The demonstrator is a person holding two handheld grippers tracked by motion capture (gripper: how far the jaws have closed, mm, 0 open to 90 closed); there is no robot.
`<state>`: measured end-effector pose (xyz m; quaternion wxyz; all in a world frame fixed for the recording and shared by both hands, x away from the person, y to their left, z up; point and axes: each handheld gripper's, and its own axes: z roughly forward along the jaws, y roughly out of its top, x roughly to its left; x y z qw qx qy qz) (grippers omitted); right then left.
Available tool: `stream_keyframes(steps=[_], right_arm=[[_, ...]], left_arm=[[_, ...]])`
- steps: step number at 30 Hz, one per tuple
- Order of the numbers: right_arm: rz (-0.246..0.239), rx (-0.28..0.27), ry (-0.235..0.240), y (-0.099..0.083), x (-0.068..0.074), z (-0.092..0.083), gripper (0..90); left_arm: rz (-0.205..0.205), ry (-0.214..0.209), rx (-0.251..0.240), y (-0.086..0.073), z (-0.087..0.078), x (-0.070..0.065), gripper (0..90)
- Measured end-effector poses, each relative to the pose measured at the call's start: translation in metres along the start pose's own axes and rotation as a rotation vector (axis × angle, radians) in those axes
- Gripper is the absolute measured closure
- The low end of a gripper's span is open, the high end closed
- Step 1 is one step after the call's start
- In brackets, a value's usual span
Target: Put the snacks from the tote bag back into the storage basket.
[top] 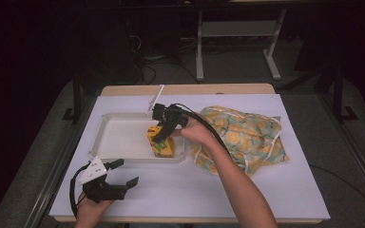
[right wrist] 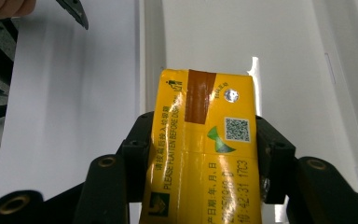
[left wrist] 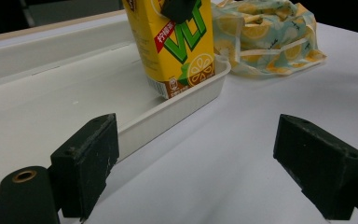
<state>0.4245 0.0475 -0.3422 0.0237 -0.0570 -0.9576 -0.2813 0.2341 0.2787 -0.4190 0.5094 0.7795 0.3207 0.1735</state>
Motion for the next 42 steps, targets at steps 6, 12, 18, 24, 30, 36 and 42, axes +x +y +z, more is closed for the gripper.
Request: stream_keyframes(steps=[6, 12, 18, 24, 30, 36, 42], right_arm=[[0.001, -0.001, -0.002, 0.001, 0.000, 0.002, 49.0], [-0.006, 0.008, -0.003, 0.002, -0.001, 0.006, 49.0], [-0.008, 0.009, -0.003, 0.003, -0.001, 0.009, 49.0], [-0.008, 0.023, 0.005, 0.003, 0.000, 0.013, 49.0], [-0.018, 0.031, 0.000, 0.002, 0.000, 0.015, 48.9], [-0.024, 0.032, 0.004, 0.001, 0.000, 0.015, 48.8], [-0.037, 0.043, 0.002, 0.001, 0.000, 0.015, 48.7]], left_arm=[[0.001, -0.001, -0.001, 0.000, 0.000, 0.000, 14.0], [0.000, -0.001, -0.001, 0.000, 0.000, 0.000, 14.1], [-0.004, -0.002, -0.004, 0.000, 0.000, 0.000, 14.0], [-0.009, -0.004, -0.006, 0.000, 0.001, -0.001, 14.0], [0.001, -0.002, -0.004, 0.000, 0.000, 0.000, 14.0], [-0.005, -0.003, -0.009, 0.000, 0.001, 0.000, 14.0], [-0.001, -0.004, -0.006, 0.000, 0.001, 0.000, 14.0]])
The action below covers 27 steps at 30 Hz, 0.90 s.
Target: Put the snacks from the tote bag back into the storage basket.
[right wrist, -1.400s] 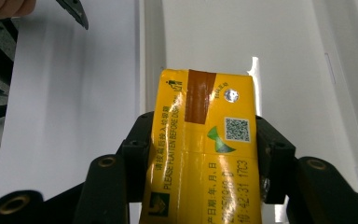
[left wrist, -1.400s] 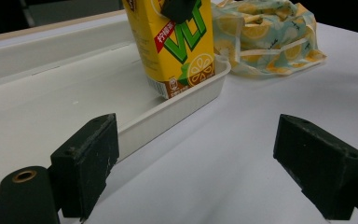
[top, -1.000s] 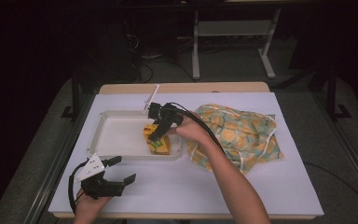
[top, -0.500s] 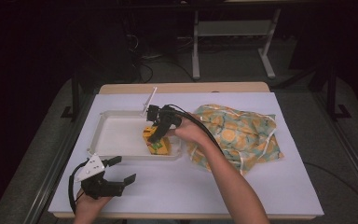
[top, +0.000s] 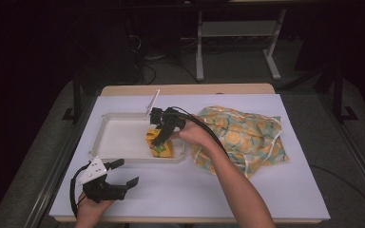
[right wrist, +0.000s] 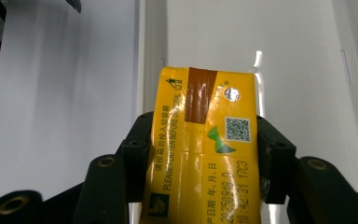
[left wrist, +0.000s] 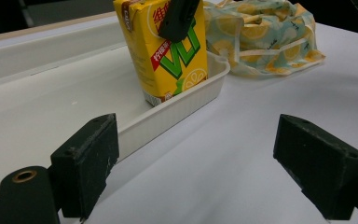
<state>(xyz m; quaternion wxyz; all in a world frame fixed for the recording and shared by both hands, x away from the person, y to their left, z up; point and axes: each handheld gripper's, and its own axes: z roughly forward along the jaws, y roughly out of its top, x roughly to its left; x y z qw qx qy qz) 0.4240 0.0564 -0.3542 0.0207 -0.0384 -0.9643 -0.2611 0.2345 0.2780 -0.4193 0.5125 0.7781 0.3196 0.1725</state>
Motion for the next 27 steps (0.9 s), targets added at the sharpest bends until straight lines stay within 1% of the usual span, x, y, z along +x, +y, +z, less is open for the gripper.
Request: stream_keyframes(steps=[3, 6, 16, 23, 24, 27], right_arm=[[0.006, -0.009, 0.007, -0.0013, 0.0002, 0.0000, 48.6], [0.000, -0.013, 0.003, -0.0028, 0.0006, -0.0001, 48.6], [-0.010, -0.005, 0.004, -0.0050, 0.0014, -0.0008, 48.6], [-0.009, -0.011, 0.004, -0.0067, 0.0022, -0.0009, 48.5], [-0.015, -0.012, 0.005, -0.0072, 0.0022, -0.0008, 48.5], [-0.007, -0.010, 0.006, -0.0085, 0.0027, -0.0014, 48.4]], left_arm=[[-0.002, 0.000, -0.001, 0.0000, 0.0001, -0.0002, 14.0], [-0.002, -0.001, 0.001, -0.0001, -0.0001, 0.0001, 14.0], [-0.001, 0.000, -0.001, -0.0001, 0.0002, -0.0002, 14.0], [-0.001, 0.000, 0.001, -0.0001, 0.0004, -0.0004, 14.0], [-0.002, 0.000, 0.001, -0.0001, 0.0004, -0.0005, 14.0], [-0.002, 0.000, 0.000, 0.0000, 0.0004, -0.0006, 14.1]])
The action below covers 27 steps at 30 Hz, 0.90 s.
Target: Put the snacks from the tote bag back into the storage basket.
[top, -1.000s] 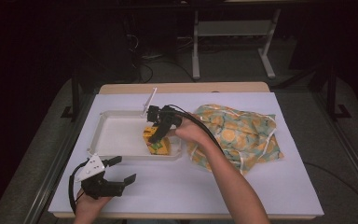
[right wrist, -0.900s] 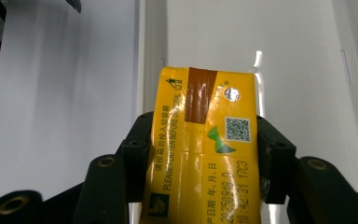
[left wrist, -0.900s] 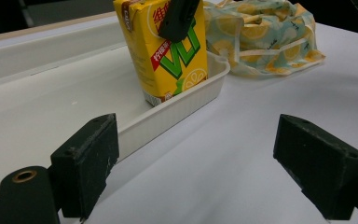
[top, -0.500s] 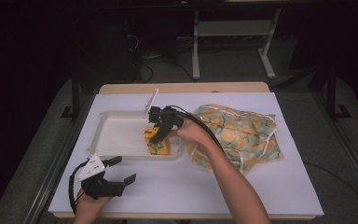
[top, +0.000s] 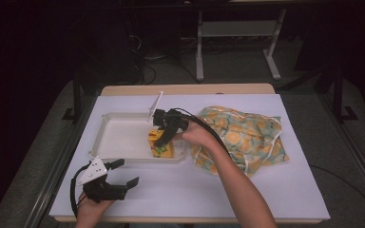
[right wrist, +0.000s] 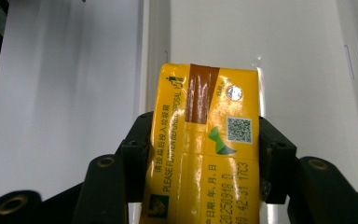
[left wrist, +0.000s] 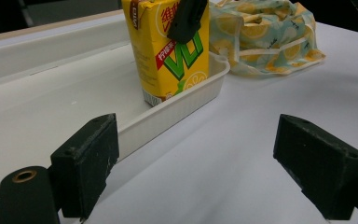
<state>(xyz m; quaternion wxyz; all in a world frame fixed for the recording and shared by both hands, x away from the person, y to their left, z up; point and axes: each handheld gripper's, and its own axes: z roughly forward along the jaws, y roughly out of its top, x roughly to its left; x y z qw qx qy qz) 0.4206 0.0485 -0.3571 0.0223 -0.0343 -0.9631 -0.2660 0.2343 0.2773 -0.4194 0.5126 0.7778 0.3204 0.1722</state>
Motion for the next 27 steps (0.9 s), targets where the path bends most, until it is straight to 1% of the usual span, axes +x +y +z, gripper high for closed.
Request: stream_keyframes(steps=[4, 8, 16, 23, 26, 27], right_arm=[[-0.005, -0.004, 0.000, -0.0021, -0.0005, 0.0000, 48.4], [-0.001, 0.000, 0.000, -0.0027, 0.0007, -0.0003, 48.3], [-0.017, -0.003, -0.008, -0.0043, 0.0029, 0.0001, 48.1], [-0.020, -0.007, -0.003, -0.0047, 0.0045, 0.0001, 47.7], [-0.014, -0.007, -0.001, -0.0045, 0.0058, 0.0000, 47.5], [-0.020, -0.008, -0.002, -0.0045, 0.0058, 0.0003, 47.4]], left_arm=[[0.001, 0.000, 0.001, 0.0000, 0.0000, 0.0001, 14.0], [0.000, 0.000, 0.000, 0.0000, 0.0002, -0.0001, 14.0], [0.001, 0.001, 0.002, 0.0000, 0.0001, -0.0003, 14.0], [0.002, 0.002, 0.003, 0.0000, 0.0001, -0.0002, 14.0], [0.002, 0.002, 0.003, 0.0000, 0.0002, -0.0002, 14.0], [0.003, 0.002, 0.003, 0.0000, 0.0001, -0.0003, 14.0]])
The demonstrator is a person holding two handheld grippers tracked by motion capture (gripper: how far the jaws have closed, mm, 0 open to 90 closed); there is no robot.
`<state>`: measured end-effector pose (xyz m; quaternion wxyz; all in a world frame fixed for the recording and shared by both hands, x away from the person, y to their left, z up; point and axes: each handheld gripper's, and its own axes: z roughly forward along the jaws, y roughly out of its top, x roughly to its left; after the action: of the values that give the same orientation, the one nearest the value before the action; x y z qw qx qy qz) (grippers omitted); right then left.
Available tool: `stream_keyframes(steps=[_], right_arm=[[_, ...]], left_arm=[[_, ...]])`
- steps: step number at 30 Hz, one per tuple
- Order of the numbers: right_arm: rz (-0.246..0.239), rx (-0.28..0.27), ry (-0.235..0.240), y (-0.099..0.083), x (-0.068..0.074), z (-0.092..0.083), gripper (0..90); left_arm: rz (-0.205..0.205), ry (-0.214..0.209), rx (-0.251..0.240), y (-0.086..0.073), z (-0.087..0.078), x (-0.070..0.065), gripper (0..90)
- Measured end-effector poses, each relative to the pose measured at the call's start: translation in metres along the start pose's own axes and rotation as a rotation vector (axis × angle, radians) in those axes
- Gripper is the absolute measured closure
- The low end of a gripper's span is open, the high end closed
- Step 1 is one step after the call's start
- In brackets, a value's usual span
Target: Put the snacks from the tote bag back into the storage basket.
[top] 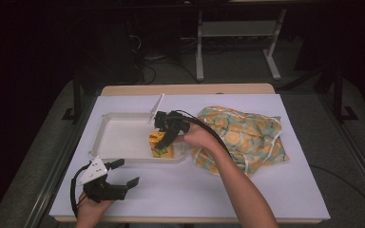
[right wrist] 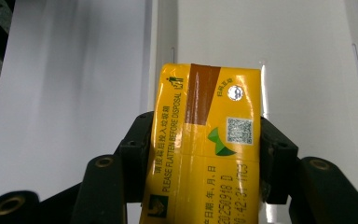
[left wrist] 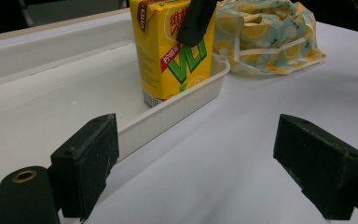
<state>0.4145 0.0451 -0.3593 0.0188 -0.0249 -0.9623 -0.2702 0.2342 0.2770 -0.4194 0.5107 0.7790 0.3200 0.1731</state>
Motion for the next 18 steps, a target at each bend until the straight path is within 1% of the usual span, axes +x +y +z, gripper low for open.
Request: stream_keyframes(steps=[4, 7, 10, 18], right_arm=[[0.001, 0.005, 0.001, 0.0005, 0.0025, 0.0001, 47.1], [-0.008, 0.003, -0.001, 0.0002, 0.0038, 0.0004, 46.9], [-0.002, 0.008, -0.003, 0.0003, 0.0051, 0.0001, 46.8], [-0.008, 0.007, -0.002, 0.0001, 0.0076, 0.0007, 46.2]], left_arm=[[0.005, 0.001, 0.003, 0.0001, 0.0000, 0.0001, 14.1], [0.010, 0.001, 0.006, 0.0001, -0.0002, 0.0004, 14.0], [0.010, 0.000, 0.005, 0.0001, 0.0000, 0.0002, 14.0], [0.013, -0.001, 0.003, 0.0001, 0.0004, 0.0003, 14.1]])
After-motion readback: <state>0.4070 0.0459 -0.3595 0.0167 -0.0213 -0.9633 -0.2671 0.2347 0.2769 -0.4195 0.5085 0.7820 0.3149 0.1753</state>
